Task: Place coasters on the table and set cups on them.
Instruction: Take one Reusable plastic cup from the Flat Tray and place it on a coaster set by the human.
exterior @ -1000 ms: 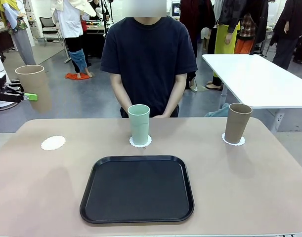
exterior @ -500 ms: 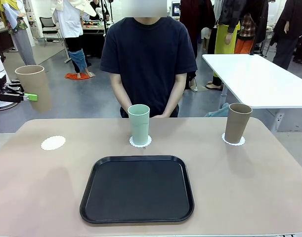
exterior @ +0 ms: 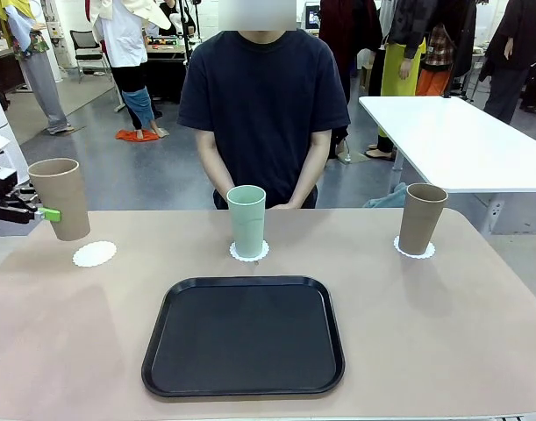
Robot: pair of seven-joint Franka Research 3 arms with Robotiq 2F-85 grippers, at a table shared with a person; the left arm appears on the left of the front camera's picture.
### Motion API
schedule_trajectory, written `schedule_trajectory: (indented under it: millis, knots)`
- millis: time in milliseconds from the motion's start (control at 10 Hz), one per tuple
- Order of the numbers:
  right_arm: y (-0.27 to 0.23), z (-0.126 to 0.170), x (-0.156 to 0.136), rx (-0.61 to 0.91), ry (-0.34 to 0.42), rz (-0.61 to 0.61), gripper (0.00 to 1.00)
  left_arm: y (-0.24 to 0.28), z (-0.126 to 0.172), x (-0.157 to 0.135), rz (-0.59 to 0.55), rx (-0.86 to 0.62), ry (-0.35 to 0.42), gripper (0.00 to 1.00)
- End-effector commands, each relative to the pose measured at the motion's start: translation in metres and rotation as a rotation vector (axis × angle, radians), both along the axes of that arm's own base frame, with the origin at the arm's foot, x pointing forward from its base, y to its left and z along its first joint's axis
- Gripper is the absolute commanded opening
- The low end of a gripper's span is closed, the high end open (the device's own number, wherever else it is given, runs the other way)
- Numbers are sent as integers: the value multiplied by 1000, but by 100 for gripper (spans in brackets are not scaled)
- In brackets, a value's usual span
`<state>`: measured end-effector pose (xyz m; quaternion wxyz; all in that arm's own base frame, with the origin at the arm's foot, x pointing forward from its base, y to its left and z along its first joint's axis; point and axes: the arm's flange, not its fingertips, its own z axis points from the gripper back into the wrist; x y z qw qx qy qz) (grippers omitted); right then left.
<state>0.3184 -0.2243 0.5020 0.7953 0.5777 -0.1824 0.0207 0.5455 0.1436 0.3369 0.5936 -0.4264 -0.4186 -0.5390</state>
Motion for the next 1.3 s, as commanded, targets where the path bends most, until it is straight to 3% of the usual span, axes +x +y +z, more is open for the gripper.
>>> schedule_trajectory:
  millis: [0,200,1200]
  knots:
    - [-1,1,0,9,-13,6,100,5,-7,12,-17,2,-45,85]
    - [-1,1,0,9,-13,6,100,-2,-19,19,-14,-6,-91,85]
    - [-1,1,0,9,-13,6,100,-2,-70,62,23,-56,-7,85]
